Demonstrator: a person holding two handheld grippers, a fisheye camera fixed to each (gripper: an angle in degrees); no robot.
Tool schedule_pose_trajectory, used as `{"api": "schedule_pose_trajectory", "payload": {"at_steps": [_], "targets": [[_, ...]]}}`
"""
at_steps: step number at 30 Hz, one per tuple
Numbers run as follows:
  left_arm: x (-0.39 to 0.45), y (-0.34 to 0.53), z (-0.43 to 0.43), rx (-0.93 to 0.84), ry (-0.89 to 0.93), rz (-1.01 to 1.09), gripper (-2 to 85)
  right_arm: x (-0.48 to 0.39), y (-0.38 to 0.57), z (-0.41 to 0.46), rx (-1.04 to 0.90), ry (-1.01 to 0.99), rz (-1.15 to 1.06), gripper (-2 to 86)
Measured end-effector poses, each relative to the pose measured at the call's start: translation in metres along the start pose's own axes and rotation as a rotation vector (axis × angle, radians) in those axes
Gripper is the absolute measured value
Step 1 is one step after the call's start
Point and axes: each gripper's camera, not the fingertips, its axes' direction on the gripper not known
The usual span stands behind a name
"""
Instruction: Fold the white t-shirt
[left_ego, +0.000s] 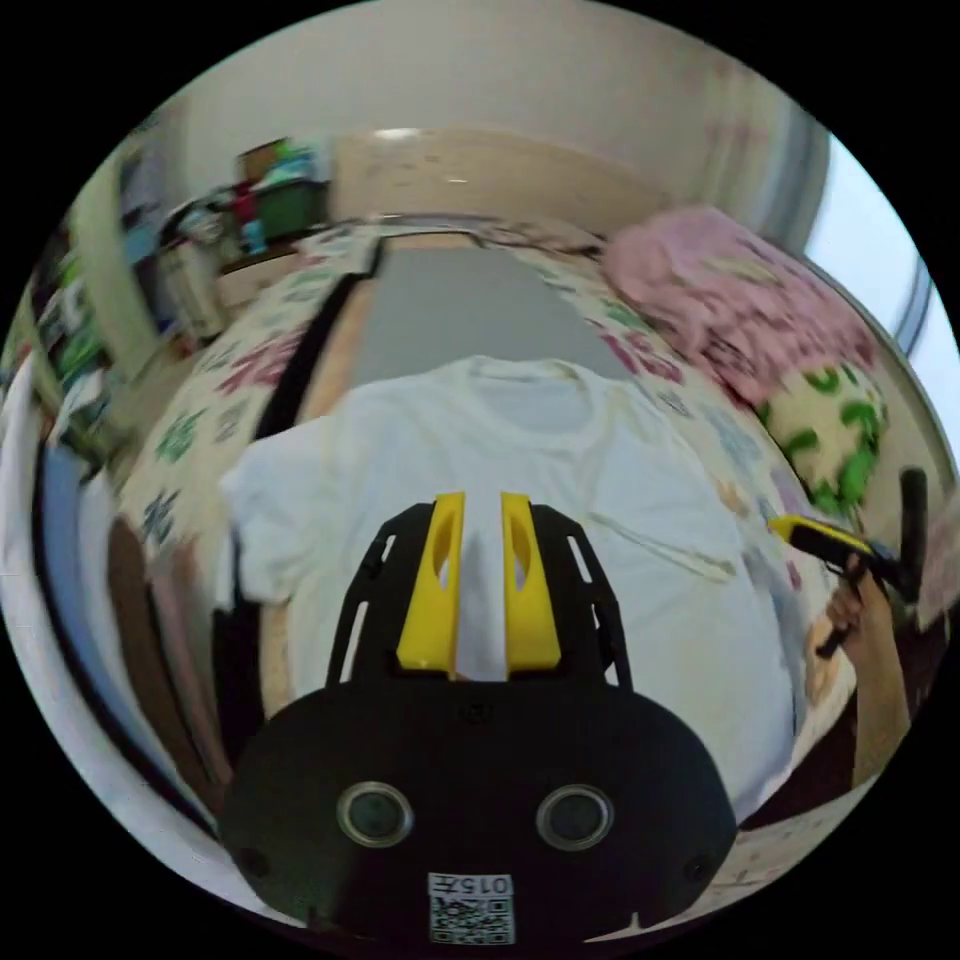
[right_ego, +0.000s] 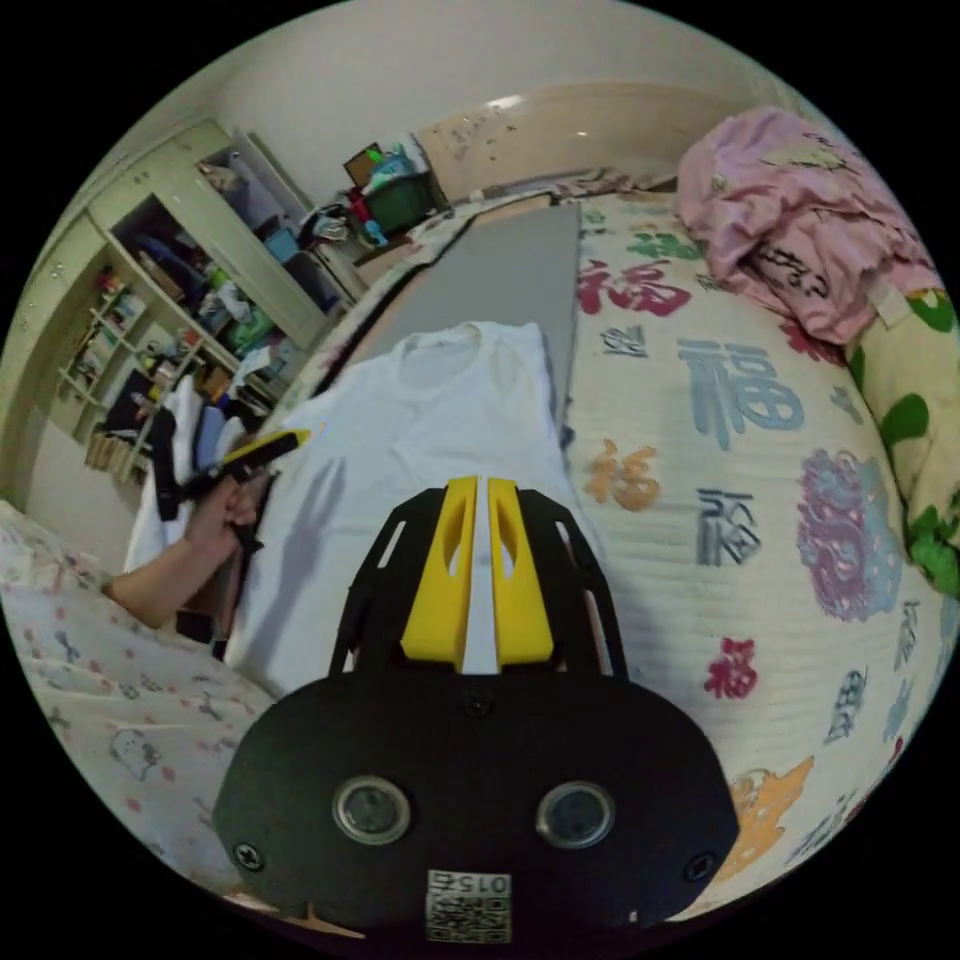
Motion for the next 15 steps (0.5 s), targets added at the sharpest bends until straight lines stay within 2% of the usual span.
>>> {"api": "schedule_pose_trajectory", "payload": {"at_steps": [2, 5, 10, 13, 15], "targets": [[-0.025, 0.038, -0.017, 0.04, -0.093, -0.093, 8.3, 0.002, -0.014, 0.031, -0.004, -0.216, -0.072, 4.6], [-0.051, 0.09, -0.027, 0.088, -0.234, -0.231, 9.4, -0.014, -0.041, 0.09, -0.082, -0.367, -0.178, 6.1], [-0.059, 0.123, -0.005, 0.014, -0.252, -0.297, 9.7, -0.061, -0.074, 0.207, -0.254, -0.364, -0.349, 8.0], [-0.073, 0.138, 0.018, -0.088, -0.183, -0.388, 8.9, -0.083, -0.082, 0.274, -0.308, -0.331, -0.422, 9.0], [-0.084, 0.152, 0.024, -0.094, -0.117, -0.437, 8.0, -0.095, -0.082, 0.316, -0.337, -0.269, -0.472, 9.7]]}}
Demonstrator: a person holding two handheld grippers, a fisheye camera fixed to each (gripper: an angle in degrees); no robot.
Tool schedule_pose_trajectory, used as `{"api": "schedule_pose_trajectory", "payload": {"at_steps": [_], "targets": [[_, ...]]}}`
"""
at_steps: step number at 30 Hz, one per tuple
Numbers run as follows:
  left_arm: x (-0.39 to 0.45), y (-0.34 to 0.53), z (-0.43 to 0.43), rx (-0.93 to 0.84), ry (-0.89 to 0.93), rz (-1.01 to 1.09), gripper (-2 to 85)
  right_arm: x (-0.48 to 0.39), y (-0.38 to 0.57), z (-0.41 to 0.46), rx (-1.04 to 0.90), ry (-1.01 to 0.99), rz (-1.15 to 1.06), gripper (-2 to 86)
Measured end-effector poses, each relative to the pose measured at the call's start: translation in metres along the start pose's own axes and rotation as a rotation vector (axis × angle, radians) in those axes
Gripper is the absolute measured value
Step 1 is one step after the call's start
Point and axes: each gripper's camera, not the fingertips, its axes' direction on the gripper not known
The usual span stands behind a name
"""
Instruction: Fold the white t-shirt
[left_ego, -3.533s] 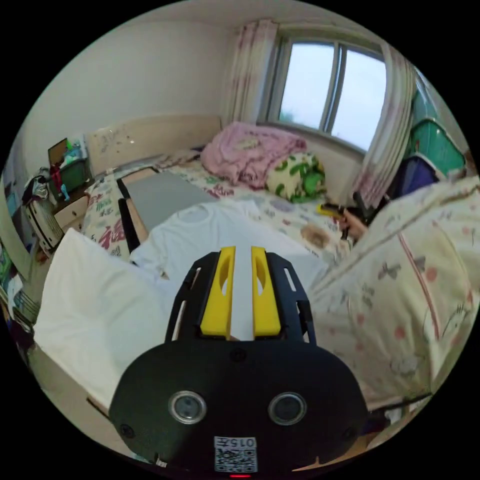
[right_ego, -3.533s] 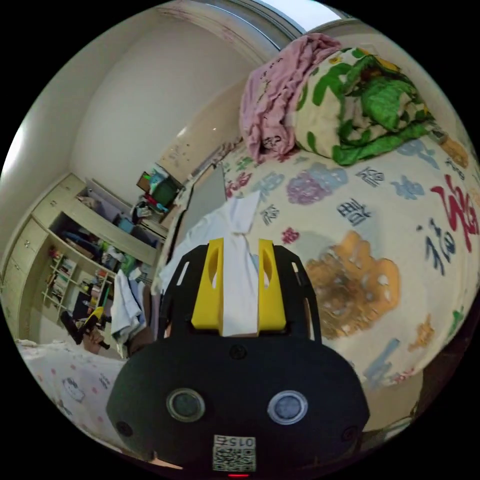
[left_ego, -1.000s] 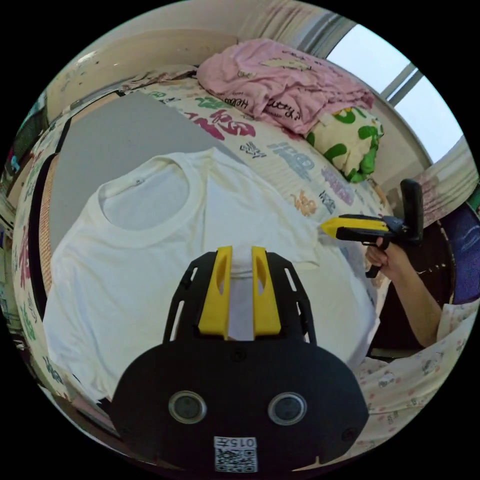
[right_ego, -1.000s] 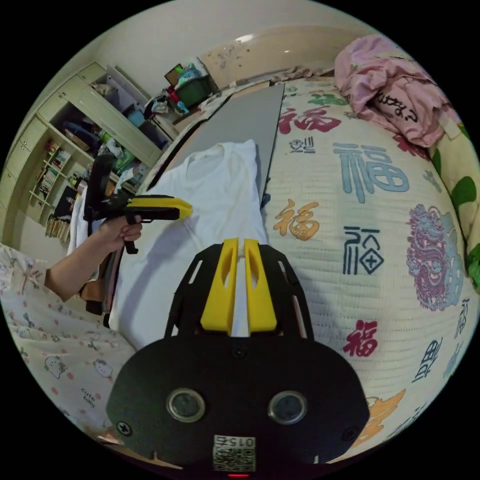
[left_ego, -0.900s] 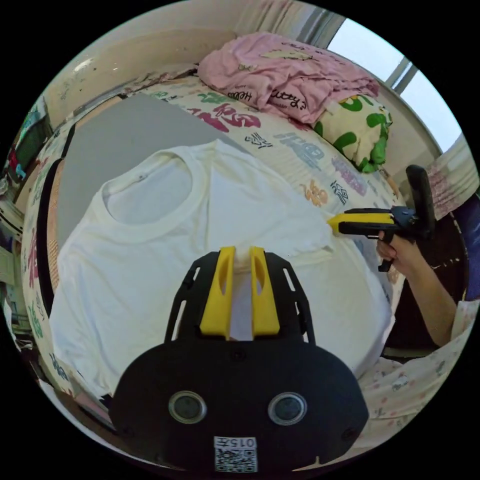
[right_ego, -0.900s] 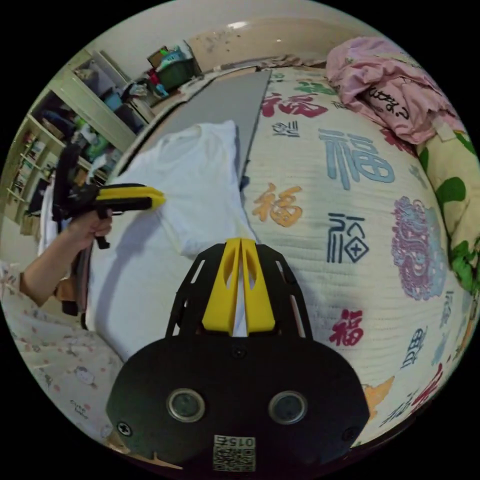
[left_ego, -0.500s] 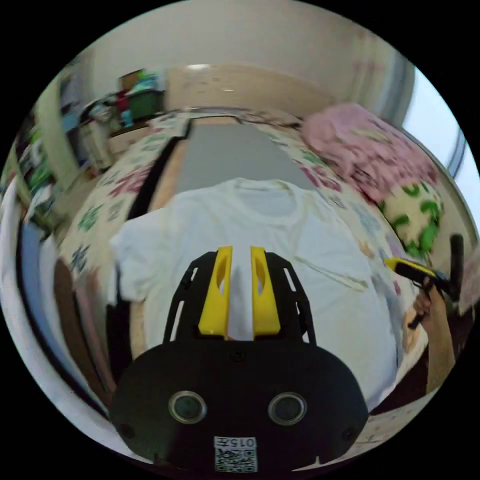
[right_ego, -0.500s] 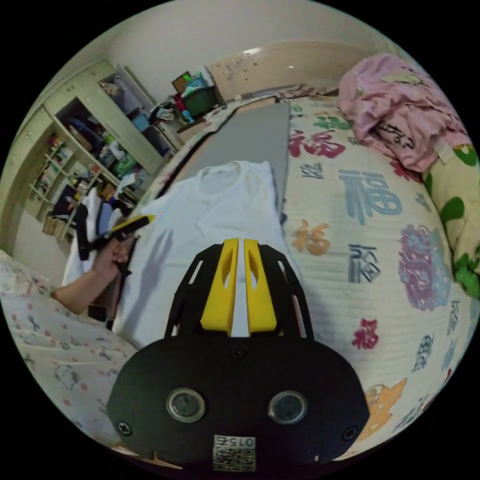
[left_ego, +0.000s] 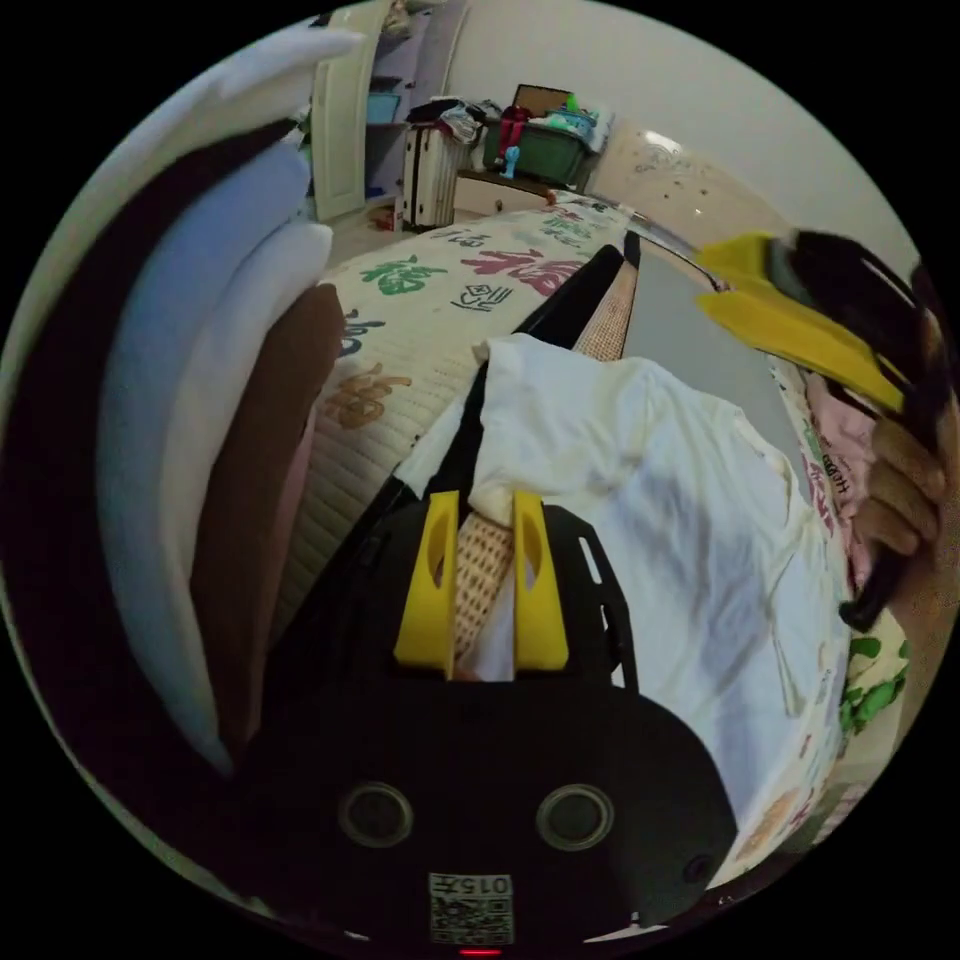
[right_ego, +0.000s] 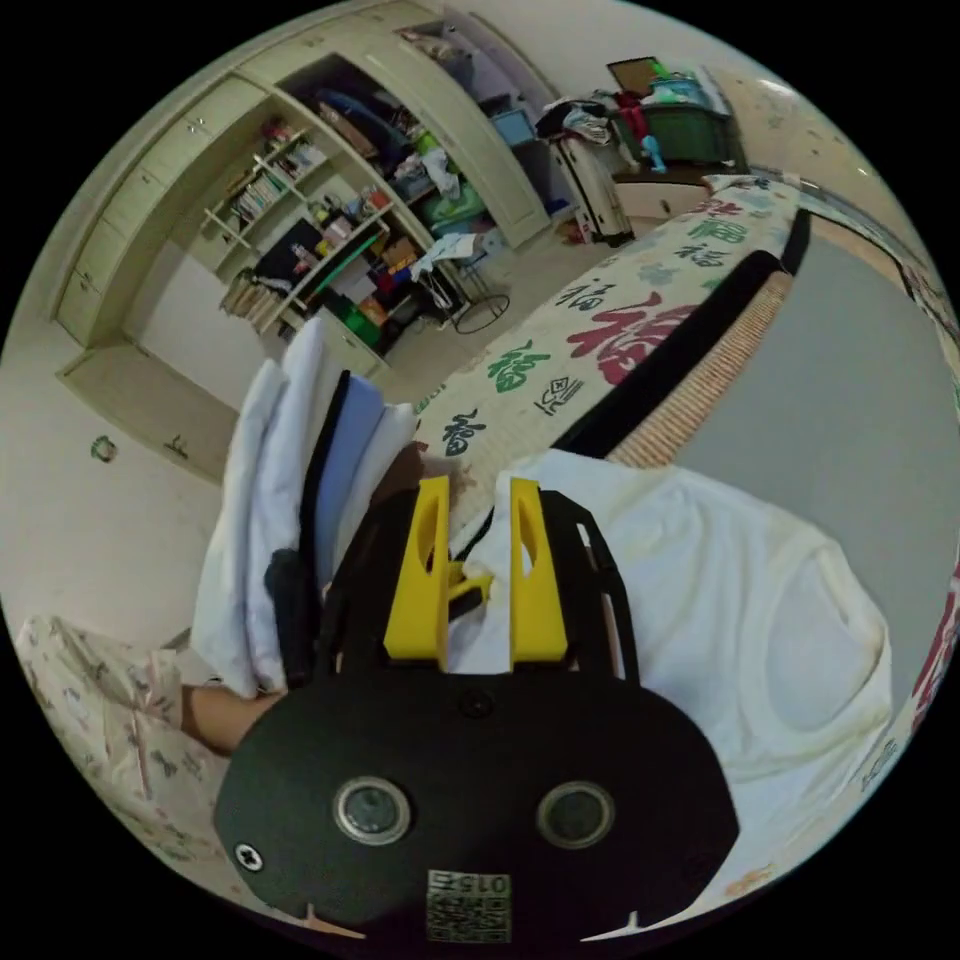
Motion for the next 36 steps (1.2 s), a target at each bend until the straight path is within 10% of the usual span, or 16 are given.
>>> {"api": "schedule_pose_trajectory", "payload": {"at_steps": [8, 20, 27, 36], "targets": [[0.006, 0.028, 0.014, 0.002, -0.004, 0.003, 6.7, 0.057, -0.017, 0.168, -0.407, 0.33, -0.017, 6.0], [0.087, 0.046, -0.021, 0.3, 0.035, 0.429, 1.0, 0.211, 0.12, -0.028, 0.071, 0.201, 0.222, -0.4], [0.161, 0.046, 0.027, 0.083, 0.103, 0.861, 1.1, 0.283, 0.227, -0.058, 0.066, 0.205, 0.418, -0.3], [0.183, 0.012, 0.056, 0.023, 0.152, 0.875, 5.1, 0.305, 0.247, -0.096, 0.176, 0.186, 0.44, 5.5]]}}
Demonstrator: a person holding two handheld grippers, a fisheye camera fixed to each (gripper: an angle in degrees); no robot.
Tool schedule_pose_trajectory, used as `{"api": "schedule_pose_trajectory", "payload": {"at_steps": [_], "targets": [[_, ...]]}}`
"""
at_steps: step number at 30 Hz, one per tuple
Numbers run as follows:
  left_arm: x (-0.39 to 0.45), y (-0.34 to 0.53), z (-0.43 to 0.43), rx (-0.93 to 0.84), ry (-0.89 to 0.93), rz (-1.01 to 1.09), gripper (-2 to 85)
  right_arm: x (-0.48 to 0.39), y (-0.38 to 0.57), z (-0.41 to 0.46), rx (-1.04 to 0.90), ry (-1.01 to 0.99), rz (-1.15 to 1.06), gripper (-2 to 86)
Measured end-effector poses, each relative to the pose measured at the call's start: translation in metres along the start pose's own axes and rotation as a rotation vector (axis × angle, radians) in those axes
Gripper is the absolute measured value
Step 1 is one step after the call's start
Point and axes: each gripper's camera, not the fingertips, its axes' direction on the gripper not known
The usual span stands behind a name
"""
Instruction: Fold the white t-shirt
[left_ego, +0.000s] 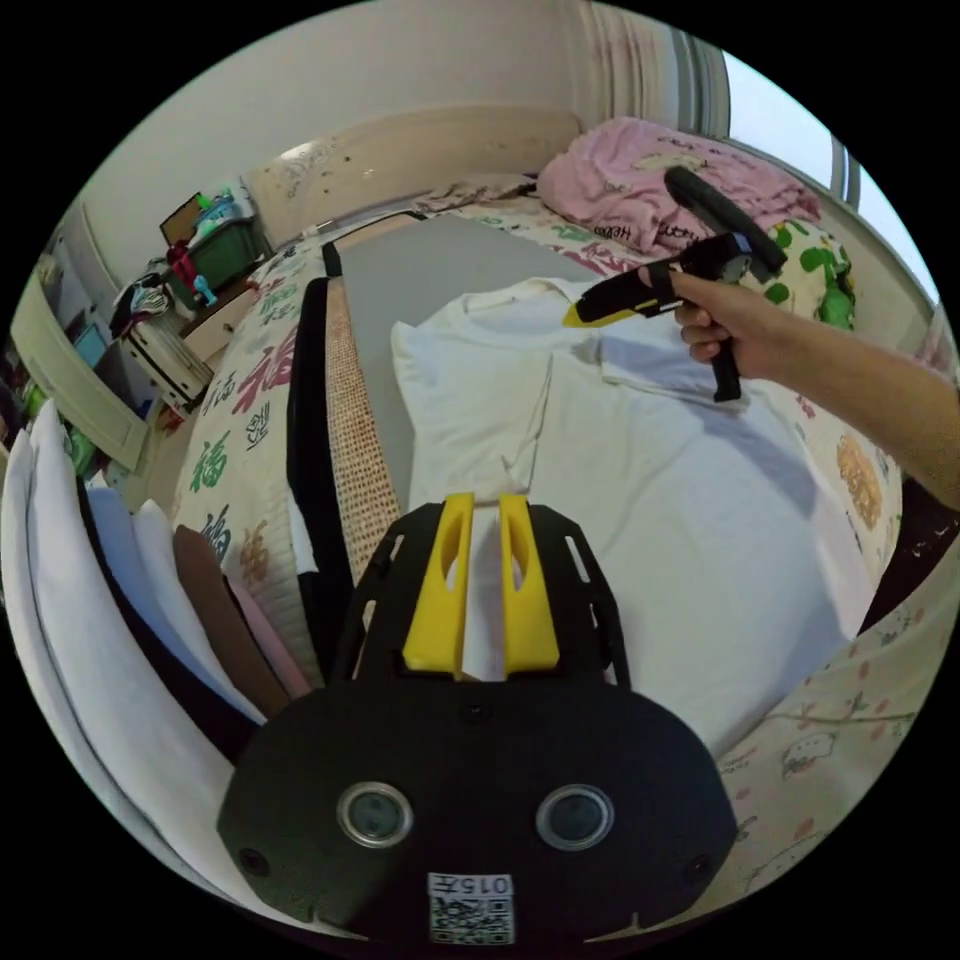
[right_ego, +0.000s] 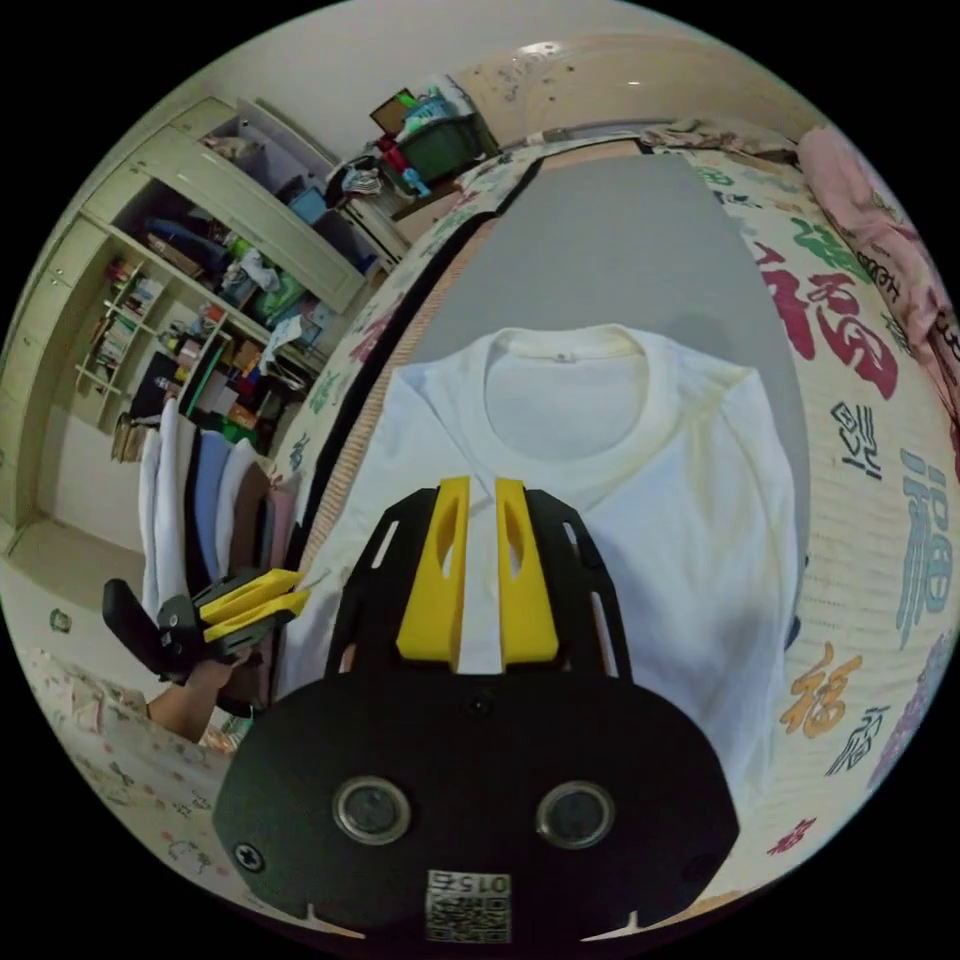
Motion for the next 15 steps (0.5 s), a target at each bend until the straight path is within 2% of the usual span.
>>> {"api": "schedule_pose_trajectory", "payload": {"at_steps": [4, 7, 10, 15], "targets": [[-0.01, -0.028, 0.044, -0.05, 0.07, -0.016, 7.0, -0.019, -0.028, 0.019, -0.107, 0.045, -0.09, 7.7], [-0.017, -0.041, 0.082, -0.105, 0.081, -0.021, 5.0, -0.031, -0.043, 0.032, -0.208, 0.107, -0.104, 4.5], [-0.02, -0.047, 0.098, -0.118, 0.084, 0.012, 1.4, -0.039, -0.052, 0.017, -0.191, 0.113, -0.113, 0.5], [-0.027, -0.043, 0.109, -0.073, 0.085, 0.066, 0.5, -0.045, -0.054, -0.024, -0.128, 0.101, -0.074, -0.3]]}}
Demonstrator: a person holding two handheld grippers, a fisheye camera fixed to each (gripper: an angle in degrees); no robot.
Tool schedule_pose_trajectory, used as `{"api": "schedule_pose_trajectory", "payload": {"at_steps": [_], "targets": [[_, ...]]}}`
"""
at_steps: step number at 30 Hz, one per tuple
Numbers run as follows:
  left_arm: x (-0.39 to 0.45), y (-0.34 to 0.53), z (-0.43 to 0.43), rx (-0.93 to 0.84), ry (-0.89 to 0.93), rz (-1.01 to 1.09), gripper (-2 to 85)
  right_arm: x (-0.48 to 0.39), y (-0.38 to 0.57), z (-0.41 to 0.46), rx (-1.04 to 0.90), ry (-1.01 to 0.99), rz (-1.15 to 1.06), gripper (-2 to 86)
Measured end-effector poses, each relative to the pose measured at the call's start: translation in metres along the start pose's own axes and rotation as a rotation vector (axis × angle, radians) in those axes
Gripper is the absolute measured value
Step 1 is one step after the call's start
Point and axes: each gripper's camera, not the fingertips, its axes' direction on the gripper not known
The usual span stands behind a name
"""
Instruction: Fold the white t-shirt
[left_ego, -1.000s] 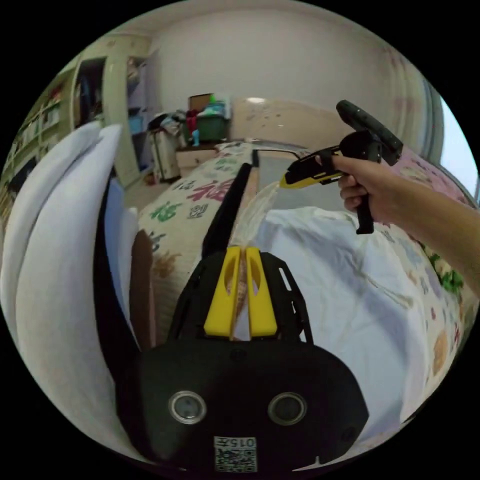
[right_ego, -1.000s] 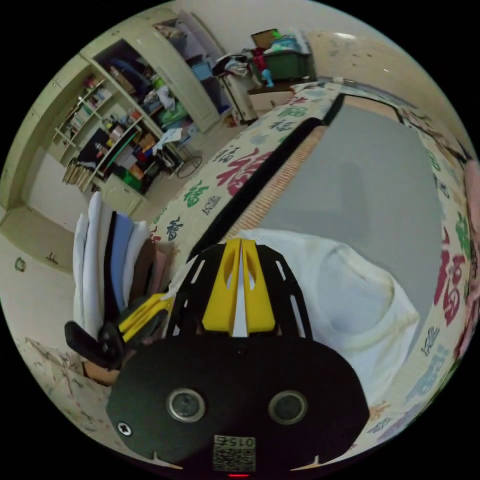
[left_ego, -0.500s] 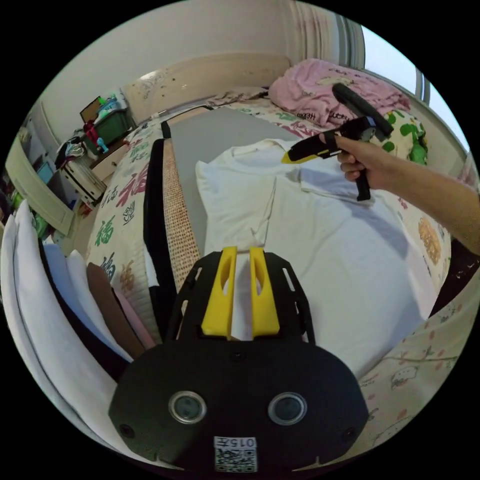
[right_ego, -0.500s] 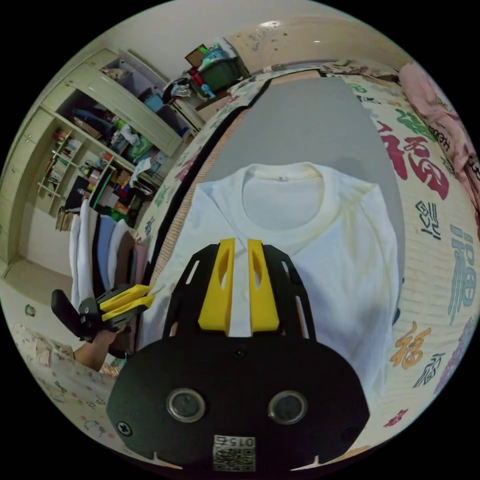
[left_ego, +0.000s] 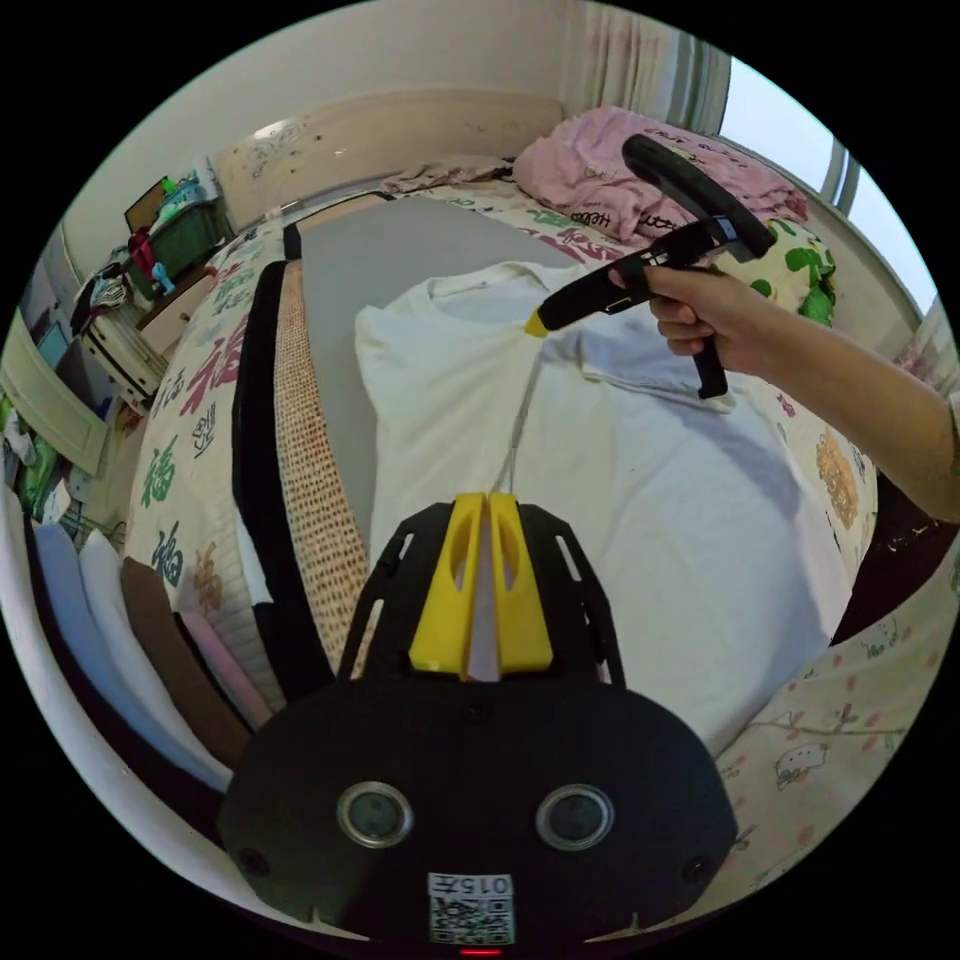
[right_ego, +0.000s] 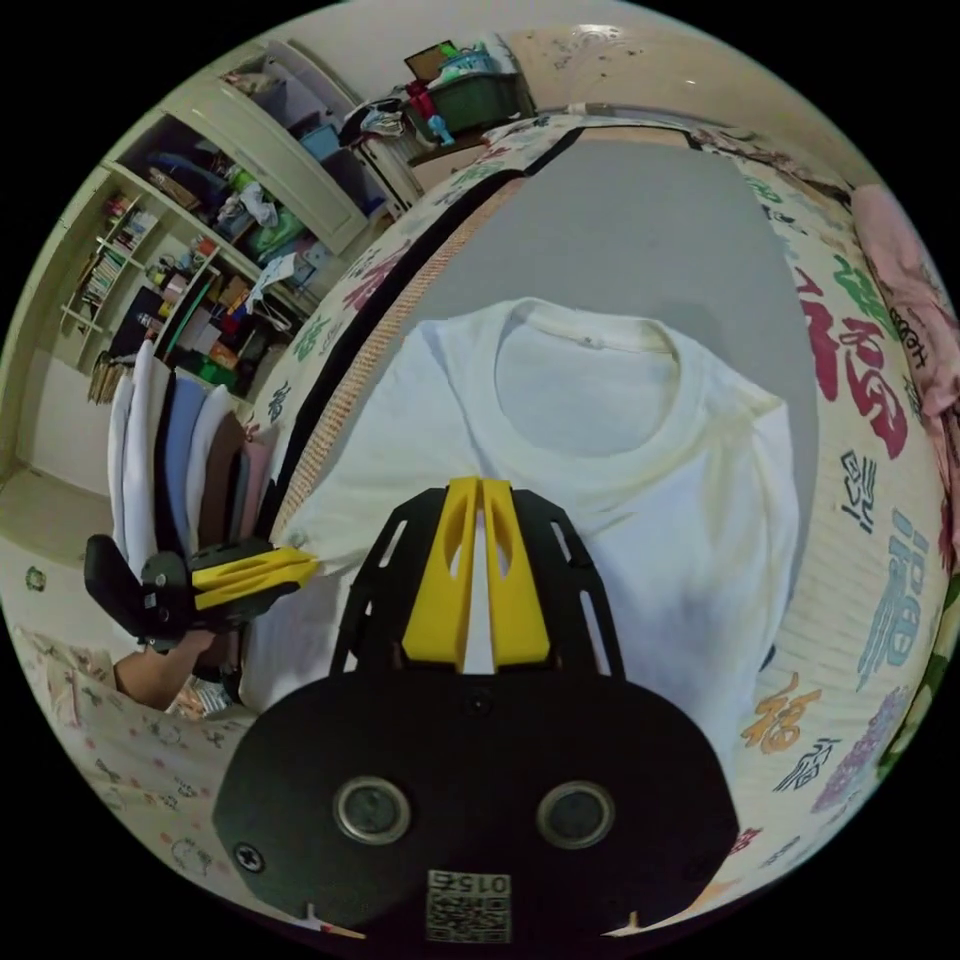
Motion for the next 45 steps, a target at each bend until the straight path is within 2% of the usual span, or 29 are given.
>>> {"api": "schedule_pose_trajectory", "payload": {"at_steps": [4, 7, 10, 12, 14, 19, 21, 24, 28, 32, 34, 40, 45], "targets": [[-0.005, 0.002, 0.03, -0.07, 0.017, 0.007, 1.1, -0.01, -0.006, -0.006, -0.057, -0.003, -0.004, 0.9], [-0.011, 0.002, 0.029, -0.047, 0.007, -0.015, 3.0, -0.012, -0.012, -0.04, 0.047, -0.017, 0.0, 4.8], [-0.028, -0.008, -0.018, 0.233, 0.153, -0.135, 5.3, 0.0, -0.022, -0.091, 0.251, -0.013, 0.033, 7.1], [-0.042, -0.037, -0.037, 0.42, 0.161, -0.18, 6.5, 0.005, -0.034, -0.115, 0.325, 0.04, 0.077, 8.2], [-0.065, -0.07, -0.023, 0.44, 0.115, -0.215, 7.3, -0.001, -0.056, -0.13, 0.353, 0.165, 0.091, 9.8], [-0.162, -0.139, 0.074, 0.275, 0.144, -0.348, 9.7, -0.027, -0.108, -0.124, 0.178, 0.286, 0.085, 12.2], [-0.187, -0.152, 0.129, 0.102, 0.135, -0.312, 10.5, -0.042, -0.12, -0.124, 0.15, 0.296, 0.086, 12.5], [-0.195, -0.145, 0.171, -0.018, 0.091, -0.246, 10.6, -0.071, -0.136, -0.121, 0.088, 0.295, 0.086, 12.6], [-0.204, -0.122, 0.188, -0.036, 0.098, -0.238, 8.0, -0.122, -0.148, -0.126, 0.085, 0.293, 0.108, 10.8], [-0.202, -0.101, 0.193, -0.048, 0.109, -0.192, 2.5, -0.179, -0.161, -0.147, 0.069, 0.202, 0.162, 3.6], [-0.2, -0.089, 0.179, -0.021, 0.104, -0.189, 1.6, -0.214, -0.162, -0.168, 0.107, 0.18, 0.149, 2.8], [-0.167, -0.014, 0.061, 0.189, 0.092, -0.199, 0.5, -0.368, -0.113, -0.279, 0.291, 0.12, 0.013, 1.7], [-0.094, 0.119, -0.053, 0.292, 0.077, -0.083, 0.4, -0.509, -0.03, -0.355, 0.38, 0.119, -0.079, 1.7]]}}
